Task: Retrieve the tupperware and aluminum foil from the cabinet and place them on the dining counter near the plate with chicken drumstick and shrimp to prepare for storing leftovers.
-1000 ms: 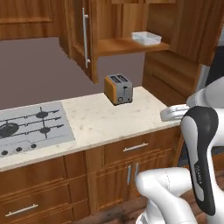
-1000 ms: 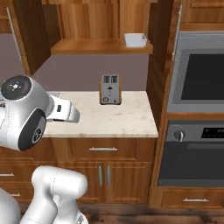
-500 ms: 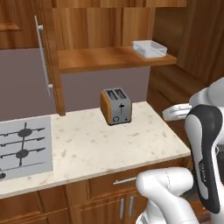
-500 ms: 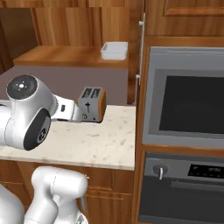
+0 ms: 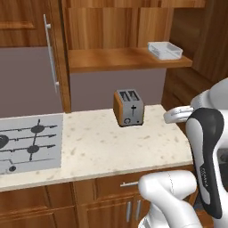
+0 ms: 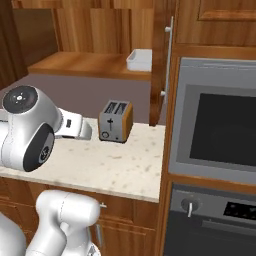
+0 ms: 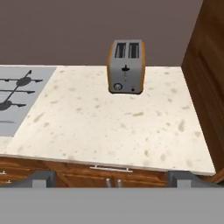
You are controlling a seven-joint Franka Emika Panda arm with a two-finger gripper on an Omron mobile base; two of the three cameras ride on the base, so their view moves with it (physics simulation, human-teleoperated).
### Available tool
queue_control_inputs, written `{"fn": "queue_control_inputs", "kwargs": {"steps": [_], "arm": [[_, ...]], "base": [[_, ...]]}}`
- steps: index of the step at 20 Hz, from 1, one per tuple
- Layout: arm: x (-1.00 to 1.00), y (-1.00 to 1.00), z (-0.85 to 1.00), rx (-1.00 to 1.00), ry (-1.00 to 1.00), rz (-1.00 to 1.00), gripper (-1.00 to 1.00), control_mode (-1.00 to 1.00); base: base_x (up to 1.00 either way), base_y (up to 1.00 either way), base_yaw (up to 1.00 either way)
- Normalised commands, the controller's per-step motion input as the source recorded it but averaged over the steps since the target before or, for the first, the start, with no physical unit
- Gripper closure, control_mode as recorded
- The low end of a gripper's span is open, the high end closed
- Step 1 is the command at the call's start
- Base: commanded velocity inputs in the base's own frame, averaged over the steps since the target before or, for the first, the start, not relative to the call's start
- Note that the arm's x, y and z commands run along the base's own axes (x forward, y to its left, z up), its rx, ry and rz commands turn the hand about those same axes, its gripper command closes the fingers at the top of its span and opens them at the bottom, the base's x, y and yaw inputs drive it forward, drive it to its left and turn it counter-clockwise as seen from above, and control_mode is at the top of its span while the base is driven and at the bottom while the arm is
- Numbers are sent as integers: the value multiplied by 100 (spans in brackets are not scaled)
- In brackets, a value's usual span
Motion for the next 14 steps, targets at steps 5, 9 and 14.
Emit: {"fn": "queue_control_inputs", "kwargs": {"steps": [5,9,14], "arm": [[0,0,0,0,0,0,-100,100],[0,0,0,0,0,0,-100,100],[0,0,0,0,0,0,-100,100]], "base": [[44,-22,1],[56,-3,0],[43,-5,0]]}}
